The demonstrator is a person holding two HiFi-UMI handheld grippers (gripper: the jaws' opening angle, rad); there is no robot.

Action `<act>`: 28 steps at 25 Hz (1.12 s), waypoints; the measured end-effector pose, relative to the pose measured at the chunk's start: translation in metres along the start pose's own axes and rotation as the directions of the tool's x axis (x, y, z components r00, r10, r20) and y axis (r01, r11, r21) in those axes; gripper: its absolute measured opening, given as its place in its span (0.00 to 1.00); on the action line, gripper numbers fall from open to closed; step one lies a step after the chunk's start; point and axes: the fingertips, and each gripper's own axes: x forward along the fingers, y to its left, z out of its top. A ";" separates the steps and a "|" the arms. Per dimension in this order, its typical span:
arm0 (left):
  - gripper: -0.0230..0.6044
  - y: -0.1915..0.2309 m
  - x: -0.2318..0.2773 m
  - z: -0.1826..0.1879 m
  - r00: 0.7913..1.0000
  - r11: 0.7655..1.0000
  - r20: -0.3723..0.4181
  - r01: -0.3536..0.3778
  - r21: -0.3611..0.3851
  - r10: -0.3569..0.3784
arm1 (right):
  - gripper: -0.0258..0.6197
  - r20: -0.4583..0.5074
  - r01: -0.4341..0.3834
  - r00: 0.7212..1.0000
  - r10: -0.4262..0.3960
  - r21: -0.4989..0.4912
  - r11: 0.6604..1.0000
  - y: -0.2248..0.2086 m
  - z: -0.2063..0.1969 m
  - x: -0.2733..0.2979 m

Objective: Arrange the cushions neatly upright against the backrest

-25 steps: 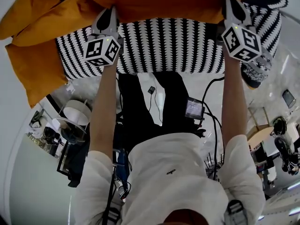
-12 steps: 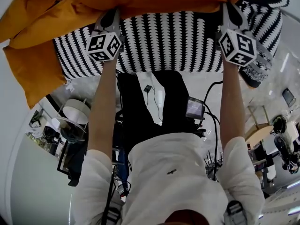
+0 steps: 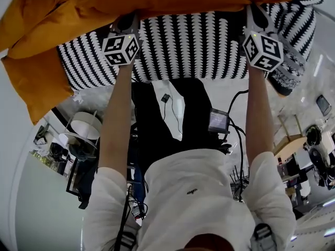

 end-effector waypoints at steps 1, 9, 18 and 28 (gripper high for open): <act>0.06 0.001 0.000 -0.005 1.000 1.000 -0.017 0.004 0.004 -0.003 | 0.09 -0.005 0.003 1.000 -0.003 -0.014 1.000 0.003 -0.001 -0.001; 0.06 0.014 0.001 -0.018 0.997 1.000 -0.082 -0.001 0.005 0.001 | 0.08 -0.059 0.019 0.998 -0.022 -0.049 0.999 0.015 -0.012 0.004; 0.19 0.020 -0.003 -0.029 0.992 0.999 -0.117 -0.047 0.003 0.047 | 0.09 -0.139 0.006 0.990 -0.013 -0.055 0.998 0.009 -0.030 0.027; 0.29 0.007 -0.056 0.025 0.995 0.995 0.030 -0.096 -0.034 0.097 | 0.16 -0.119 0.032 0.992 -0.049 -0.145 0.989 0.003 -0.008 0.004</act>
